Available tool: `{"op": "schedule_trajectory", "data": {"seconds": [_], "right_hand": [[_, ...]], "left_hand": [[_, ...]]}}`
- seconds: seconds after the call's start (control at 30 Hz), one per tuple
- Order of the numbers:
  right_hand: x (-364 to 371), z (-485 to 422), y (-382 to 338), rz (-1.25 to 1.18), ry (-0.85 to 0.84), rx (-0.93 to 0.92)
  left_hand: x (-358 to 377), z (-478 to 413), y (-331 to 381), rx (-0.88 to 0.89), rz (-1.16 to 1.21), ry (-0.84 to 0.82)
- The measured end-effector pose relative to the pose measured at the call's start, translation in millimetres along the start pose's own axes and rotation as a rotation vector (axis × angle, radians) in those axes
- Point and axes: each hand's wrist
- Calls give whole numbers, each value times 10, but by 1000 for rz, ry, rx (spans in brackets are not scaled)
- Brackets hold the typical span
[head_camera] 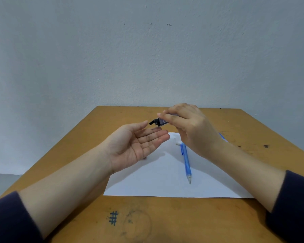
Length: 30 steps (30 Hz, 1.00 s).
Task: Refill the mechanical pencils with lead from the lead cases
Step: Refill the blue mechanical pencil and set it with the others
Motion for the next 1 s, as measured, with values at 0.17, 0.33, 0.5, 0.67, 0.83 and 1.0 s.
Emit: {"op": "schedule_trajectory", "data": {"seconds": [0.17,0.33,0.5,0.67,0.83,1.0], "right_hand": [[8,5,-9,-35,-5,40],[3,3,-19,-46,-3,87],[1,-1,-43,-44,16,113],[-7,-6,-62,-41,19,119],[-1,-4,-62,-41,23,149],[-13,-10,-67,-46,40,241]], "left_hand": [[-8,-22,-9,51,-50,74],[-12,-45,-10,91,-75,104],[-33,-56,-5,120,-105,118],[-40,-41,-14,197,-164,169],[-27,-38,-17,299,-205,254],[-40,-52,-1,379,-206,305]]}}
Point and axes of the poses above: each hand's wrist, its own z-axis away from the middle knuckle, its own x-axis out of the palm, y = z × x, and after that the axes turned 11 degrees about y, right-handed
